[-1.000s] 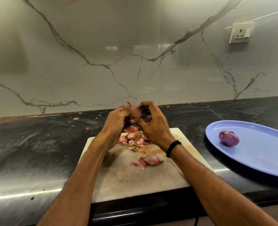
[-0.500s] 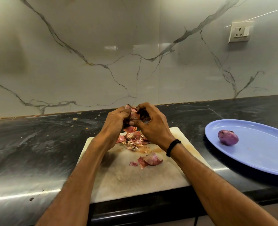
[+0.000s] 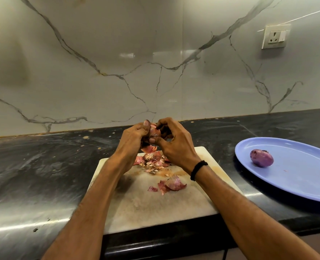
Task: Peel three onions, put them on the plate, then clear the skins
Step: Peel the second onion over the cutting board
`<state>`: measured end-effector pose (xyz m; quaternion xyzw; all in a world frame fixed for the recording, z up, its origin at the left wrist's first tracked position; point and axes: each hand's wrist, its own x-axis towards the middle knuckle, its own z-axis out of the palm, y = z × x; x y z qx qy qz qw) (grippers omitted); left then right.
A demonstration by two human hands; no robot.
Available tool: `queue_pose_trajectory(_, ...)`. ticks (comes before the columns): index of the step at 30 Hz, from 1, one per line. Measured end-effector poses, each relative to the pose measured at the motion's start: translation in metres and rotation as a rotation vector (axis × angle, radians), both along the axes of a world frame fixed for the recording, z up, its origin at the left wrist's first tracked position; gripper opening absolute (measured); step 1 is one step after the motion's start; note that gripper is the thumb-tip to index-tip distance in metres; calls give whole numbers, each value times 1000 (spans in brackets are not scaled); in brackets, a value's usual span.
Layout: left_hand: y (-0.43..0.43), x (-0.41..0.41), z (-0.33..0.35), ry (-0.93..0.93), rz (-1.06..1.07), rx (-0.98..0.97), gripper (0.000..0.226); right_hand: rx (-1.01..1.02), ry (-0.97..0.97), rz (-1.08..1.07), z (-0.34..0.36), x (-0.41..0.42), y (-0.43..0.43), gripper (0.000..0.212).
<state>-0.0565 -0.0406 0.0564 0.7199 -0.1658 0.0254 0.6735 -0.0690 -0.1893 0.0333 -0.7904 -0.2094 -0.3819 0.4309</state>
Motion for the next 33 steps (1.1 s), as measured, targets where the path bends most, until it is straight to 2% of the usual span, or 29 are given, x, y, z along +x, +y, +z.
queue_pose_trajectory(5,-1,-2,0,-11,3,26,34,-35,13,-26,-1,0,-2,34)
queue_pose_trajectory(11,0,0,0,-11,31,13,37,-50,-49,-101,-4,3,-1,19)
queue_pose_trajectory(18,-1,1,1,-21,28,-7,36,22,-55,-19,1,-1,1,27)
queue_pose_trajectory(26,0,0,0,-17,13,36,35,17,-76,-98,-1,2,0,9)
queue_pose_trajectory(33,-5,-1,1,59,38,-29,39,-41,-108,-152,-5,7,1,11)
